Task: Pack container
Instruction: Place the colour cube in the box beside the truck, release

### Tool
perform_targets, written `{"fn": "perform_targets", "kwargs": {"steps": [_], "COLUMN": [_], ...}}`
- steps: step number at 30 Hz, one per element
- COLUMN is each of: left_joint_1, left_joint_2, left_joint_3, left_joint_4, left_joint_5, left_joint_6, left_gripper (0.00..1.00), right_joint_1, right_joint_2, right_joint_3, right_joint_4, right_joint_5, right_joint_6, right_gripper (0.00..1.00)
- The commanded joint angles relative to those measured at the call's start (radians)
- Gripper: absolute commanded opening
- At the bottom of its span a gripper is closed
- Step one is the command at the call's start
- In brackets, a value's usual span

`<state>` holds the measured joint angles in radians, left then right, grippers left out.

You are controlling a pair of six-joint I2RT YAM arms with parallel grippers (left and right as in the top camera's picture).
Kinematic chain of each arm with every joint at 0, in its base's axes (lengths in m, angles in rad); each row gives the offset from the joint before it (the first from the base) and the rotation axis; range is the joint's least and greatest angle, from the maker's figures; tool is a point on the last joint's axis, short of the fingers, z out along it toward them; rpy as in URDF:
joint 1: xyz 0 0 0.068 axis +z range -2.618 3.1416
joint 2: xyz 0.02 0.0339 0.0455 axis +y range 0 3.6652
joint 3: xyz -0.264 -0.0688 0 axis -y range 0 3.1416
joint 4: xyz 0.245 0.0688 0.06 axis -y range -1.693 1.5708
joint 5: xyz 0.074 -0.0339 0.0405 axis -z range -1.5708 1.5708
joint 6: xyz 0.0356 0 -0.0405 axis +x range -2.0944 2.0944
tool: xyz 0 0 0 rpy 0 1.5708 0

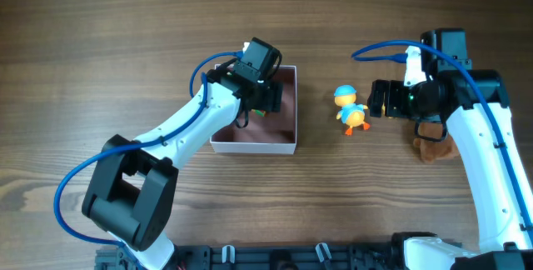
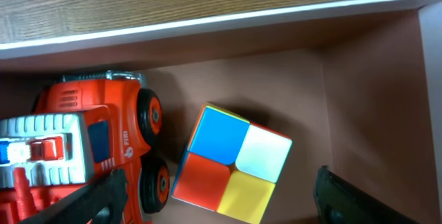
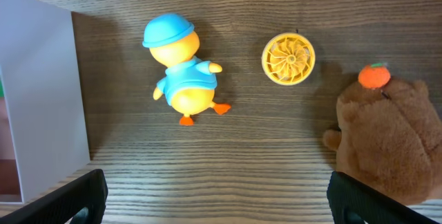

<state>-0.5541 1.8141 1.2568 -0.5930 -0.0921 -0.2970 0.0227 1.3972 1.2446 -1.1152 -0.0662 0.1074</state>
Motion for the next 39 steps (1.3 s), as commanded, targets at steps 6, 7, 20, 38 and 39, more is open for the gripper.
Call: {"fn": "perform_targets", "kwargs": {"steps": [6, 7, 20, 38, 39], "left_joint_1": [-0.014, -0.024, -0.112, -0.045, -0.041], "left_joint_2": [-0.017, -0.029, 0.015, 0.127, 0.138], "left_joint_3": [0.012, 0.012, 0.010, 0.010, 0.010], "left_joint_4": [0.002, 0.002, -0.035, 0.106, 0.109], "left_joint_5": [0.050, 0.068, 0.080, 0.052, 0.019], "left_joint_6": [0.006, 0.006, 0.006, 0.084, 0.084], "left_gripper": [0.57, 0.45, 0.04, 0.04, 0.04], "right_joint_1": [-0.001, -0.001, -0.001, -0.001, -0.001], "right_joint_2": [0.007, 0.007, 0.007, 0.007, 0.007], "right_joint_3": [0.023, 0.023, 0.023, 0.023, 0.023], "right_joint_4": [-0.004, -0.004, -0.005, -0.005, -0.005], "right_joint_5": [0.014, 0.014, 0.014, 0.014, 0.014], "right_joint_6": [-0.011, -0.011, -0.010, -0.011, -0.011], "right_gripper": [1.00, 1.00, 1.00, 1.00, 1.00]}}
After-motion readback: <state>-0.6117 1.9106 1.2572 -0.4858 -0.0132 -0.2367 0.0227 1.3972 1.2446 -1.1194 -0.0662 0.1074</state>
